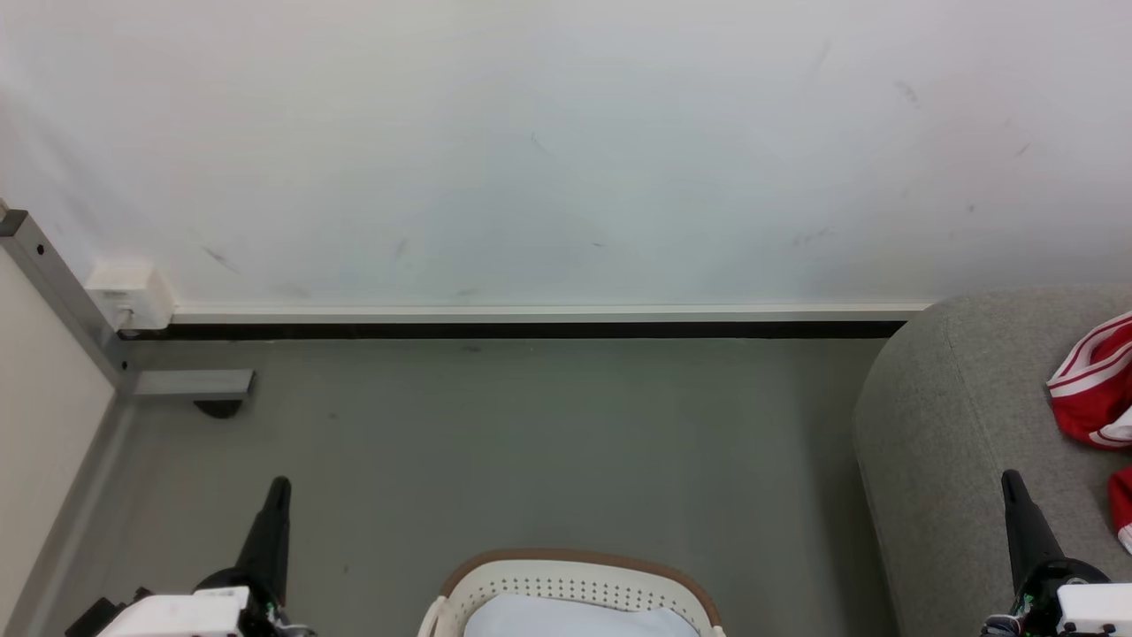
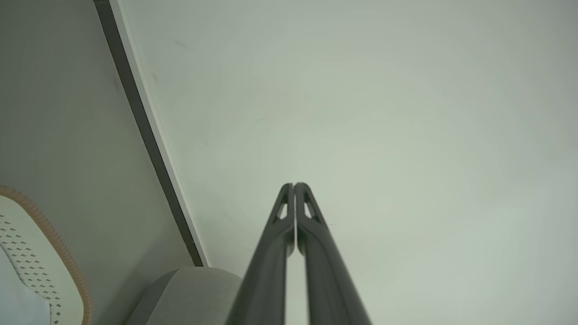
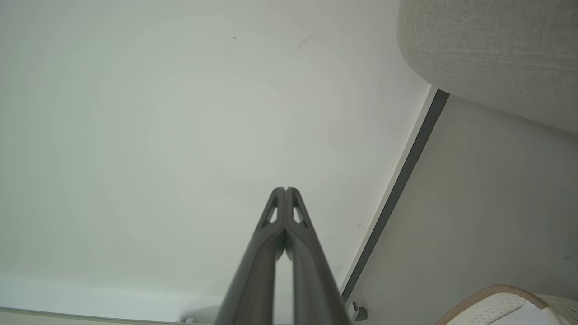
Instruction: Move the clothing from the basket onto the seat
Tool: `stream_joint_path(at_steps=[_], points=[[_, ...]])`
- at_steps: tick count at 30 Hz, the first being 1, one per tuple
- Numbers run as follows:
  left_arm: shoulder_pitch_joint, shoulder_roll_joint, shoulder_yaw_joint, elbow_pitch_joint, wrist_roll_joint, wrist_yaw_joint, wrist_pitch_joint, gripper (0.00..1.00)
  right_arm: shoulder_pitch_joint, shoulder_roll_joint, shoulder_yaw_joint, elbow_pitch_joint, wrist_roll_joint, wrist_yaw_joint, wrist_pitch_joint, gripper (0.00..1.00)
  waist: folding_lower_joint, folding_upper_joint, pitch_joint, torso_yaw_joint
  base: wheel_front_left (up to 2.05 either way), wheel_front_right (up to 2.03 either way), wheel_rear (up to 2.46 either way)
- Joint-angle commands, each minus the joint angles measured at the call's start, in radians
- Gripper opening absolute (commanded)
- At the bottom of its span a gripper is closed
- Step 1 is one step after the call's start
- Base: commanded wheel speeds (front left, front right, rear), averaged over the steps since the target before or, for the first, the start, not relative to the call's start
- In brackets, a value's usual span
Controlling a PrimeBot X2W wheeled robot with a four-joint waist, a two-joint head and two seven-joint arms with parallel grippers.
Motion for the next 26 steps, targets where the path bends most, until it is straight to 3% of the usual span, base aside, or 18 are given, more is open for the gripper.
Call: stream_joint_path(at_steps=[1, 9, 26], points=[[-0.013, 0.007, 0.004, 0.000, -0.027, -0.007, 0.006, 0.00, -0.016, -0.002, -0.009, 0.001, 0.021, -0.002, 0.007, 0.00, 0.0000, -0.0001, 0.001, 0.002, 0.00, 0.00, 0.00], [-0.018, 0.007, 0.007, 0.002, -0.075, -0.010, 0.020, 0.00, -0.018, 0.002, -0.019, 0.003, 0.063, -0.002, 0.021, 0.00, 0.0000, -0.0001, 0.004, 0.011, 0.00, 0.00, 0.00], [-0.016, 0.007, 0.007, 0.002, -0.072, -0.010, 0.020, 0.00, -0.017, 0.004, -0.020, 0.003, 0.057, -0.002, 0.021, 0.00, 0.0000, -0.0001, 0.004, 0.011, 0.00, 0.00, 0.00]])
